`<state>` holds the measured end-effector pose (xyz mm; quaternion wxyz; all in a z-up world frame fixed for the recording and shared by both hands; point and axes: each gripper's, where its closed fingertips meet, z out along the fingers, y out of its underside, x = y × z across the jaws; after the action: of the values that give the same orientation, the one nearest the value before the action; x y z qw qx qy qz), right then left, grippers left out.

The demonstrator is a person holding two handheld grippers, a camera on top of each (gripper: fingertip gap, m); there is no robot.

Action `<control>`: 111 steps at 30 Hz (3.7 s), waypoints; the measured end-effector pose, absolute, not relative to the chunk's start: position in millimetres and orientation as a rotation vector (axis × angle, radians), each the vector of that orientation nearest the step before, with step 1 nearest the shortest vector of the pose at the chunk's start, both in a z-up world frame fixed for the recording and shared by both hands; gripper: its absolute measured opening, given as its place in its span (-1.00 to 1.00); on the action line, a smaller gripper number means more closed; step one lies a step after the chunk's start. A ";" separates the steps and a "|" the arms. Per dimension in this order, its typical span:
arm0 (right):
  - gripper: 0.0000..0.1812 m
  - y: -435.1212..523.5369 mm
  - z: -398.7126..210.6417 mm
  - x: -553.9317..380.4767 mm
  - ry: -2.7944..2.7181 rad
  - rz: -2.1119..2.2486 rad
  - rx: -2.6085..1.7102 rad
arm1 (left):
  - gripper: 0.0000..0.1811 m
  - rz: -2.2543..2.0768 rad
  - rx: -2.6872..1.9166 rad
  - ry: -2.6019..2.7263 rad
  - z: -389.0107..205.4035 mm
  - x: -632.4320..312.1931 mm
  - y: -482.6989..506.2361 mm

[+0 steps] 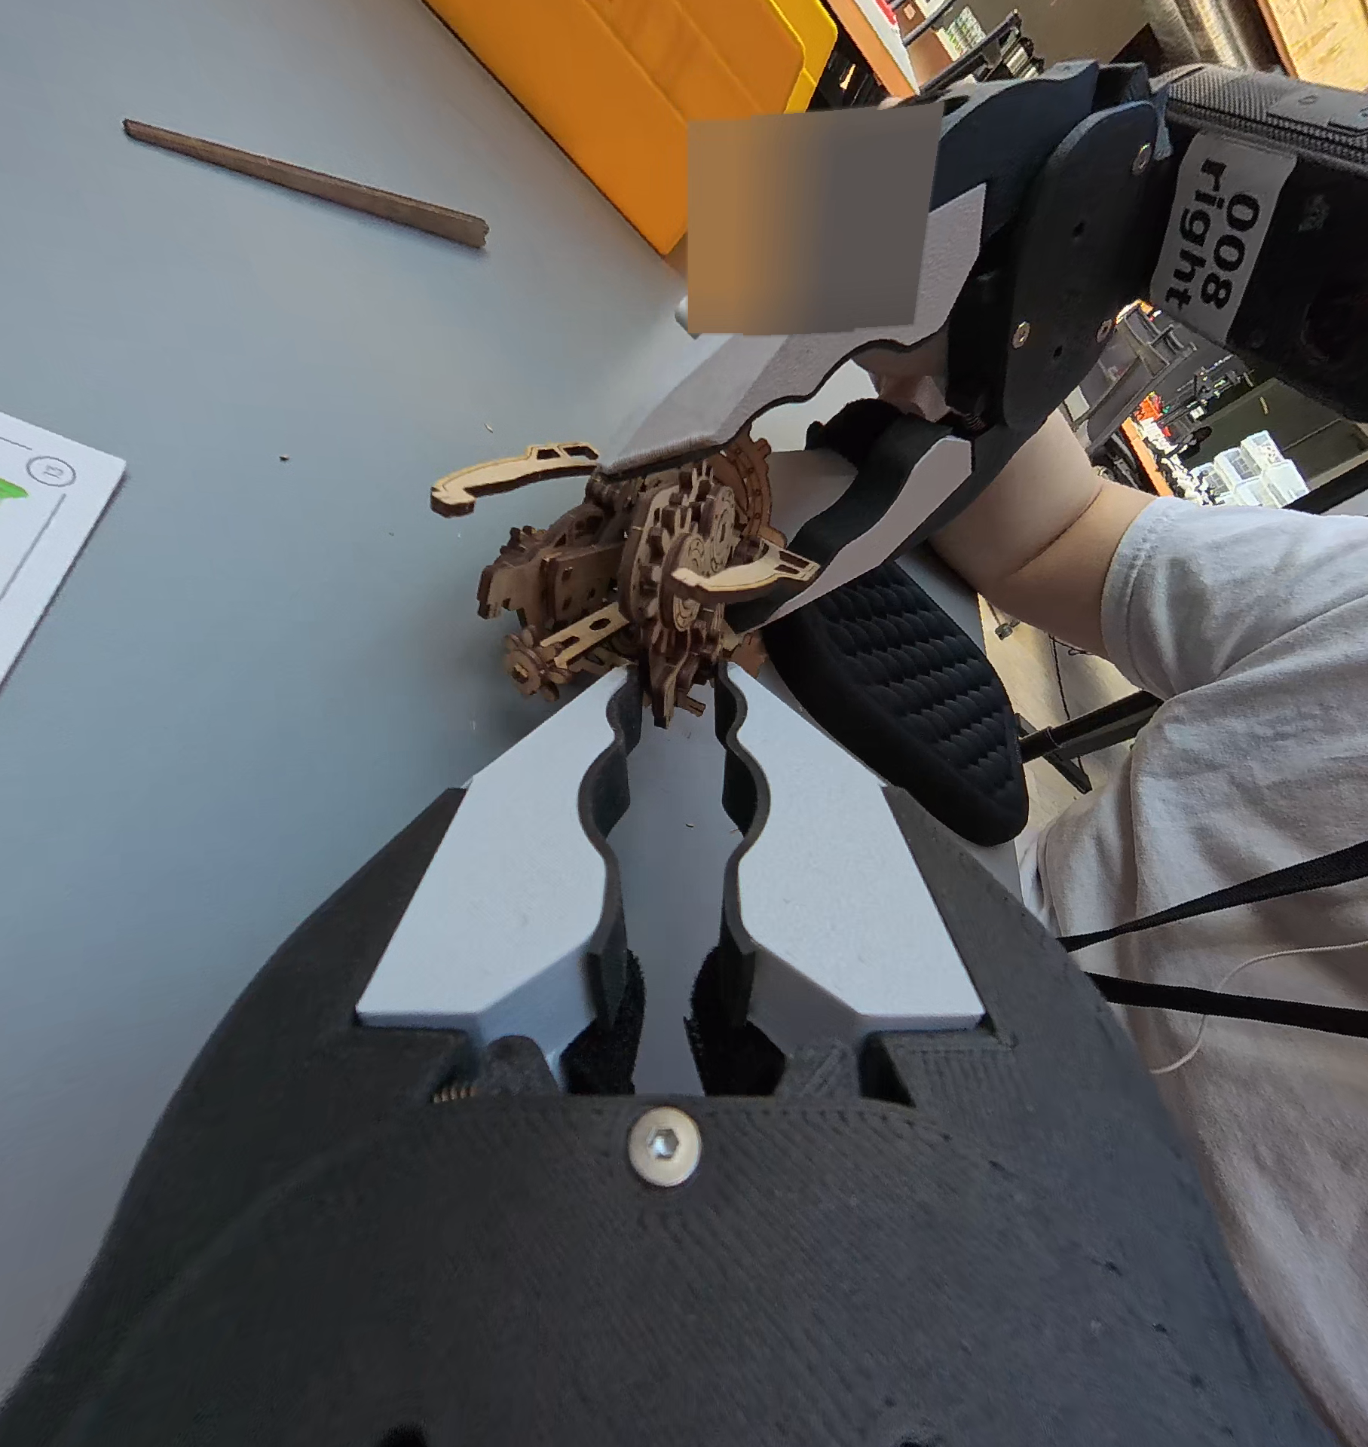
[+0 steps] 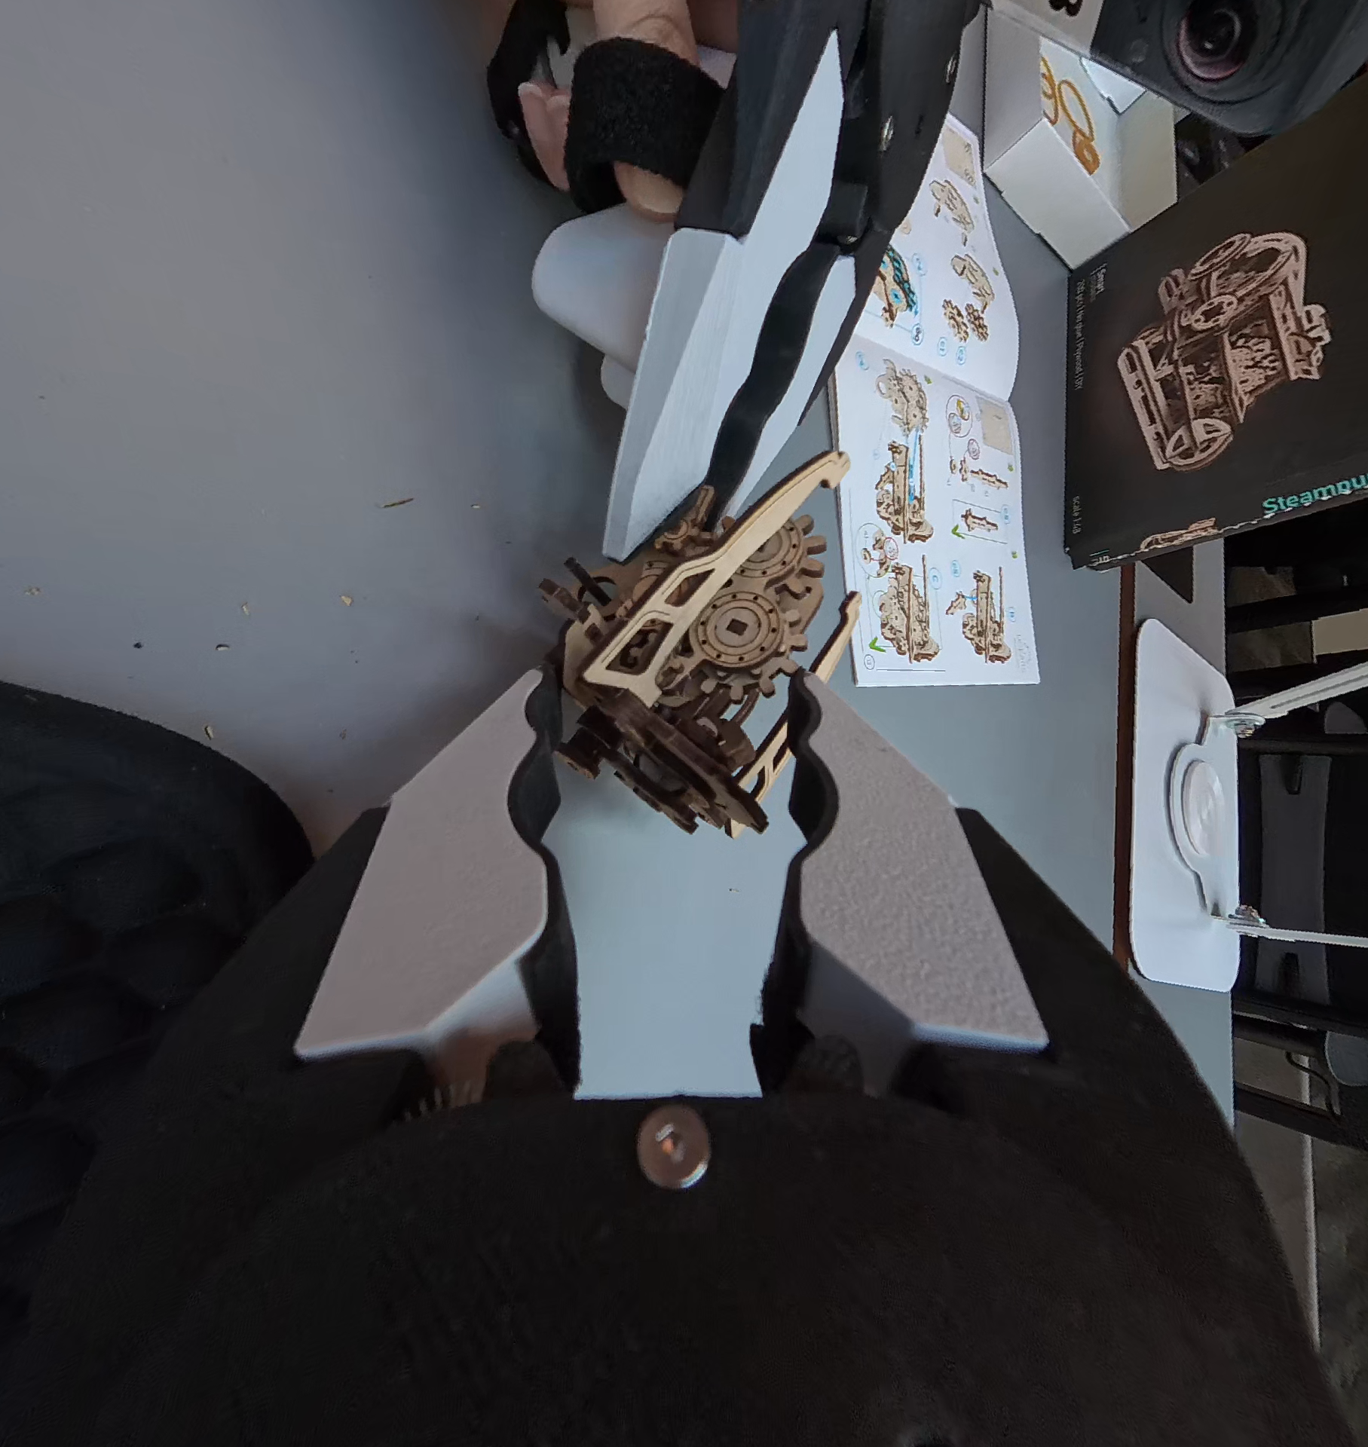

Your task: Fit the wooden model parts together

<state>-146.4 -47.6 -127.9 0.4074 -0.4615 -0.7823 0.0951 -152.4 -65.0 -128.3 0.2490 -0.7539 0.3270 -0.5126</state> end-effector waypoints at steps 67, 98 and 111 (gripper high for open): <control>-0.38 -38.5 -120.7 -161.0 -1.826 0.154 -1.041 | -0.82 -1.094 -2.008 1.142 -133.8 -156.9 -52.7; -0.40 -26.0 -113.7 -155.6 -1.708 0.267 -1.079 | -0.93 -1.226 -2.027 0.950 -131.0 -155.8 -35.3; -0.39 -20.7 -112.3 -151.0 -1.665 0.346 -1.097 | -0.95 -1.280 -2.034 0.892 -128.6 -151.5 -30.6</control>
<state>-151.0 -20.7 -112.3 0.5305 -0.4595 -0.6975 0.1448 -151.5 -30.6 -128.6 0.2851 -0.7606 0.3334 -0.4786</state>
